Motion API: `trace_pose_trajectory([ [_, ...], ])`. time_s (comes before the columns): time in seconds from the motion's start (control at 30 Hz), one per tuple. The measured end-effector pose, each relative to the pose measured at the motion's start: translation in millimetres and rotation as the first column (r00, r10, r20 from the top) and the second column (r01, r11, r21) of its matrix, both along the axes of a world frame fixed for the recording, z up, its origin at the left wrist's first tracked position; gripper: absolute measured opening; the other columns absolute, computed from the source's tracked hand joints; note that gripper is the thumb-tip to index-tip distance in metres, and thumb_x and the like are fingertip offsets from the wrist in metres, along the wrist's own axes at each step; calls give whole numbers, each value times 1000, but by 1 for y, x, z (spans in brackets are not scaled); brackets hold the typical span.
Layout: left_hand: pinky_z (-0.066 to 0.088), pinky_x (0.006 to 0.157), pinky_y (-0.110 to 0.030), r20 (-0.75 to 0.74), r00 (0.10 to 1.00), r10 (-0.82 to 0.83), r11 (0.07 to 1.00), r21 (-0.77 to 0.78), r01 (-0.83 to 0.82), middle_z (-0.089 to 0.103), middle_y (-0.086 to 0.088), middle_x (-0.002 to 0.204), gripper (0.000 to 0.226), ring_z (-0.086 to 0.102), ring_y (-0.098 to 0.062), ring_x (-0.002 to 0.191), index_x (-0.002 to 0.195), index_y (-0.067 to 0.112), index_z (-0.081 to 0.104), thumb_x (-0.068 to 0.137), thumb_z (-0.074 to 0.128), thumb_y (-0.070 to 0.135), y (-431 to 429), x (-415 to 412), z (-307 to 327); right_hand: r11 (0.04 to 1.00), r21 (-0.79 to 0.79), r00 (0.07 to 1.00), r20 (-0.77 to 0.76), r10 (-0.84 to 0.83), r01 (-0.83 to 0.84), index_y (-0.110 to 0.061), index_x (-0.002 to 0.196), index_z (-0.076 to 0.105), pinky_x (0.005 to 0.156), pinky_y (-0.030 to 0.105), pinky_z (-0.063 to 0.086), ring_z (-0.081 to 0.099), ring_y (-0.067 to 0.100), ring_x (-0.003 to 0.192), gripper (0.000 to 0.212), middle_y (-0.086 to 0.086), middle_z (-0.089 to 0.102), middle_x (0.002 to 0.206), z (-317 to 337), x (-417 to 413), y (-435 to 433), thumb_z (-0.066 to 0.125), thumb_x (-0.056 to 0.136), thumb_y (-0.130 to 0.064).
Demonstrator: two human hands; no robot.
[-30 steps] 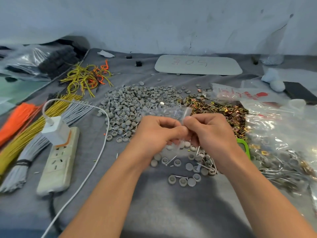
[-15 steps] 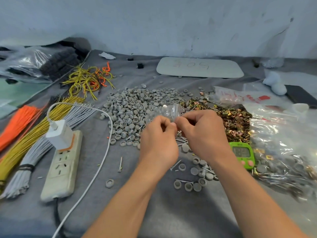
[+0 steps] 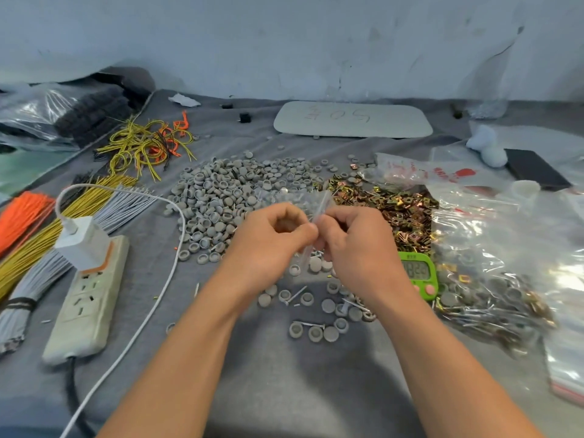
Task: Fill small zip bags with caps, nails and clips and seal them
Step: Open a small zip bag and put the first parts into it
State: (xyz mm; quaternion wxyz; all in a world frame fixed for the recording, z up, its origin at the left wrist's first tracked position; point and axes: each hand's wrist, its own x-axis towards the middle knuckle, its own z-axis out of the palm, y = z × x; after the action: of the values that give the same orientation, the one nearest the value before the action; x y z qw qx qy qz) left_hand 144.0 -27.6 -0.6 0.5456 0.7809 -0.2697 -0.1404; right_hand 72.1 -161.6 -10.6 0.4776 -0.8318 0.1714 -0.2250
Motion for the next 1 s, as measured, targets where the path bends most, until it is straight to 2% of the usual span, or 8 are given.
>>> trace_pose_trajectory([
  [0.1, 56, 69, -27, 78, 994, 82, 996, 25, -84, 76, 6, 73, 11, 71, -11, 71, 75, 22, 78, 85, 80, 18, -1, -7, -6, 998, 30, 997, -44, 65, -63, -17, 63, 67, 55, 34, 45, 53, 9, 50, 38, -6, 63, 52, -5, -6, -5, 62, 100, -20],
  [0.27, 58, 68, -29, 283, 945, 166, 965, 152, -215, 72, 23, 71, 9, 69, 2, 67, 74, 38, 77, 71, 85, 40, -5, -16, 1, 995, -36, 993, -77, 86, -89, -15, 68, 71, 56, 36, 46, 53, 10, 51, 33, 5, 67, 59, -1, -7, -12, 61, 99, -20],
  [0.37, 59, 69, -32, 410, 898, 161, 925, 253, -282, 68, 27, 65, 6, 66, 4, 66, 75, 40, 76, 76, 82, 42, -11, -17, 3, 996, -47, 995, -78, 68, -71, -20, 64, 68, 58, 36, 49, 56, 8, 50, 35, -5, 66, 57, -1, -9, -14, 61, 98, -20],
  [0.53, 54, 66, -29, 485, 866, 123, 907, 298, -296, 71, 15, 68, 13, 68, -10, 69, 86, 39, 80, 89, 70, 32, -17, -18, -1, 988, -148, 993, -112, 21, -37, -14, 74, 72, 63, 41, 51, 61, 24, 64, 28, 5, 69, 65, 0, -7, -13, 63, 98, -24],
  [0.7, 48, 63, -26, 506, 823, 258, 869, 252, -427, 72, 11, 68, 15, 67, -14, 70, 79, 34, 78, 87, 66, 38, -30, -20, 0, 984, -174, 989, -138, -57, 32, -17, 68, 71, 53, 32, 38, 50, 11, 50, 30, -4, 58, 52, 9, -1, -10, 64, 97, -23],
  [0.77, 42, 58, -24, 561, 778, 282, 845, 239, -479, 70, 9, 63, 17, 65, -14, 63, 75, 28, 77, 87, 67, 37, -29, -17, 2, 977, -205, 979, -178, -98, 60, -19, 63, 68, 56, 29, 35, 51, 9, 52, 34, -8, 57, 51, 12, 0, -9, 63, 97, -23],
  [0.9, 26, 48, -16, 601, 675, 427, 776, 140, -615, 49, 17, 47, 20, 39, 6, 48, 62, 26, 67, 81, 74, 28, -10, 1, 7, 958, -259, 961, -212, -179, 121, -23, 70, 72, 65, 32, 52, 63, 11, 62, 33, -10, 65, 60, 18, -7, -7, 62, 100, -32],
  [1.0, 40, 51, -22, 667, 612, 425, 803, 34, -595, 63, 9, 54, 11, 52, -12, 46, 70, 25, 71, 81, 75, 24, -6, -3, 8, 919, -348, 939, -215, -270, 184, -25, 68, 67, 69, 36, 57, 65, 19, 66, 35, -8, 66, 63, 19, -10, 1, 62, 98, -41],
])
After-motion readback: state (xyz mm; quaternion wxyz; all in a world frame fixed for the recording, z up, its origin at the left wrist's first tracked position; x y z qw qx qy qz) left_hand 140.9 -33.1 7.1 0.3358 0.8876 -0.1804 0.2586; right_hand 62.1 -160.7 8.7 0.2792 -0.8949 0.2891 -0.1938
